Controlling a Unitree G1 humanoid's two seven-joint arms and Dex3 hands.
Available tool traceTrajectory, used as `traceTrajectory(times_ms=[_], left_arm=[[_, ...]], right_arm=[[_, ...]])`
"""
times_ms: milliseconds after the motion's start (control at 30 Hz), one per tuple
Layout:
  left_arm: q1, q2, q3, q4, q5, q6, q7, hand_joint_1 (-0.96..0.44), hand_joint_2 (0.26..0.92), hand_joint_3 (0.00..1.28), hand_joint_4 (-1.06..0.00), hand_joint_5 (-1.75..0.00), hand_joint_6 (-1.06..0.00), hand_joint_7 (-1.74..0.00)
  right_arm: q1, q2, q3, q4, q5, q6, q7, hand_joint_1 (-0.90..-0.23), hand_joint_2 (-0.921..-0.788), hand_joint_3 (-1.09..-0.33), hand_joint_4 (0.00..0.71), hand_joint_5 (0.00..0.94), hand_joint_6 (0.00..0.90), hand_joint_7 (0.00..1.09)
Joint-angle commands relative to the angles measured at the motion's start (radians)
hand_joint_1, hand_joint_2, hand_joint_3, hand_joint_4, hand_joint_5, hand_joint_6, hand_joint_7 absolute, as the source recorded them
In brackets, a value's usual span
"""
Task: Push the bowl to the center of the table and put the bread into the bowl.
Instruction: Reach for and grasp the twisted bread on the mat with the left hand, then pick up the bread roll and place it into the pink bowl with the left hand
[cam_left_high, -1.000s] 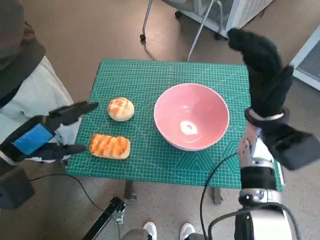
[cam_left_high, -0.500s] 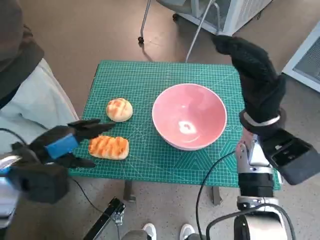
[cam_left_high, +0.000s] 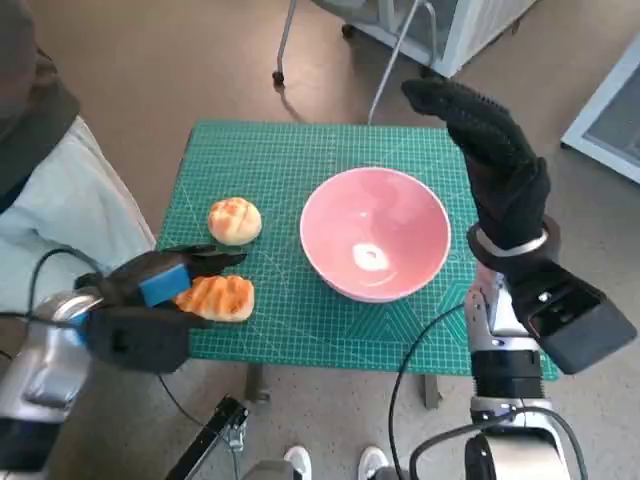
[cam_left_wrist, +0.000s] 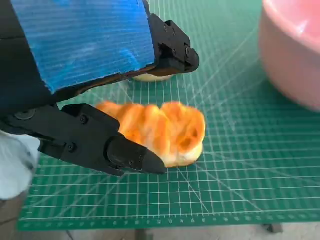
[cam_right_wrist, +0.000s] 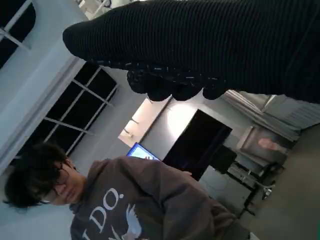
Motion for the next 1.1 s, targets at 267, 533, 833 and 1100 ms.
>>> traceTrajectory(times_ms=[267, 533, 833, 1100], left_arm=[[-0.101, -0.042, -0.117, 0.229, 0.157, -0.064, 0.114, -0.12, 0.859, 0.02, -0.43, -0.07, -0.49, -0.07], [-0.136, -0.029, -0.147, 0.303, 0.200, -0.121, 0.159, -0.11, 0.916, 0.16, -0.60, -0.74, -0.50, -1.11], [-0.130, 0.023, -0.021, 0.049, 0.046, -0.070, 0.015, 0.00, 0.920, 0.10, -0.66, -1.20, -0.59, -1.20], [-0.176, -0.004, 0.098, -0.165, -0.082, -0.022, 0.000, 0.00, 0.919, 0.10, -0.66, -1.25, -0.60, -1.15]], right_arm=[[0.024, -0.023, -0.001, 0.008, -0.023, -0.015, -0.013, -0.606, -0.921, -0.771, 0.333, 0.004, -0.001, 0.89], [0.032, -0.019, 0.003, -0.010, -0.022, -0.007, -0.030, -0.606, -0.921, -0.769, 0.332, 0.004, -0.001, 0.89], [0.035, -0.017, 0.006, -0.017, -0.018, 0.002, -0.040, -0.612, -0.921, -0.763, 0.330, 0.003, -0.001, 0.88], [0.027, -0.016, 0.009, -0.005, -0.009, 0.009, -0.034, -0.622, -0.921, -0.762, 0.329, 0.002, -0.001, 0.88]])
